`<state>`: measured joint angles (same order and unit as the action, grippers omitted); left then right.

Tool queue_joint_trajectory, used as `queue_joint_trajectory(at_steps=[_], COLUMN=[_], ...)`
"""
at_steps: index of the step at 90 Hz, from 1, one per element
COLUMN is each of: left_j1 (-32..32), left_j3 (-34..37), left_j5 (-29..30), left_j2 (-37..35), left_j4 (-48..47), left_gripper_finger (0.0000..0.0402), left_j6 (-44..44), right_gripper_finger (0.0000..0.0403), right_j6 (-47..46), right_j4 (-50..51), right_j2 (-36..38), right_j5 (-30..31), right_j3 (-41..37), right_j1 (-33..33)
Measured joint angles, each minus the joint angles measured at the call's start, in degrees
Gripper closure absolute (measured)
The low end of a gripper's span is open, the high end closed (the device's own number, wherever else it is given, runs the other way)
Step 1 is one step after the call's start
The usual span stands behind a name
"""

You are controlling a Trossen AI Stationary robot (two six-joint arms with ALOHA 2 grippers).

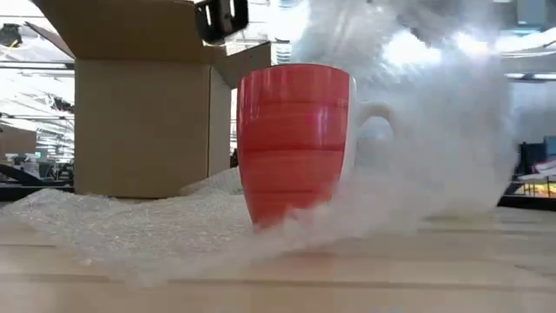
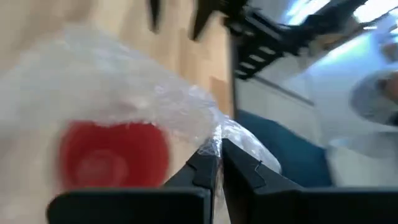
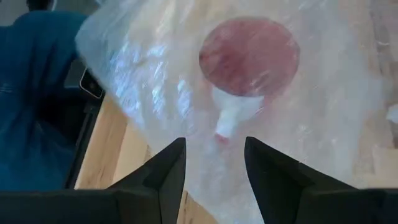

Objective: Wrap mug
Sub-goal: Wrap the red mug with bubble wrap

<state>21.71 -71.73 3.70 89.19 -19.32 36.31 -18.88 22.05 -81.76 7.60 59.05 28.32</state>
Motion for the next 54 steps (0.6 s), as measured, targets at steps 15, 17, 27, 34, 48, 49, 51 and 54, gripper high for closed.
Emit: queue_joint_trajectory(at_steps=[15, 17, 27, 34, 48, 49, 51, 54], left_j1=[1.1, 1.3, 2.2, 2.9, 4.4, 4.5, 4.8, 5.2], left_j3=[-1.0, -1.0, -1.0, -1.0, -0.3, -0.3, -0.3, -0.3], left_j5=[6.3, 7.1, 9.7, 10.8, 15.9, 16.4, 17.3, 18.7], left_j2=[-4.0, -4.3, -5.1, -4.8, -4.8, -4.8, -4.7, -4.7], left_j4=[-8.2, -9.2, -14.8, -19.4, -26.5, -27.0, -27.9, -28.9], left_gripper_finger=[0.0402, 0.0402, 0.0402, 0.0402, 0.0402, 0.0402, 0.0402, 0.0402], left_j6=[0.3, 0.7, 3.1, 5.4, 10.7, 11.1, 11.8, 12.8], right_gripper_finger=[0.0251, 0.0251, 0.0251, 0.0251, 0.0251, 0.0251, 0.0251, 0.0251], right_j6=[2.4, 2.6, 2.9, 2.9, 2.9, 2.9, 2.9, 2.9], right_j4=[-2.6, -2.9, -4.3, -4.9, -4.9, -4.9, -4.9, -5.0], right_j2=[0.0, 0.0, 0.0, 0.0, 0.0, 0.0, 0.0, 0.0], right_j5=[0.0, 0.0, 0.0, 0.0, 0.0, 0.0, 0.0, 0.0], right_j3=[0.0, 0.0, 0.0, 0.0, 0.0, 0.0, 0.0, 0.0], right_j1=[-0.5, -0.7, -1.1, -1.5, -2.0, -2.0, -2.2, -2.3])
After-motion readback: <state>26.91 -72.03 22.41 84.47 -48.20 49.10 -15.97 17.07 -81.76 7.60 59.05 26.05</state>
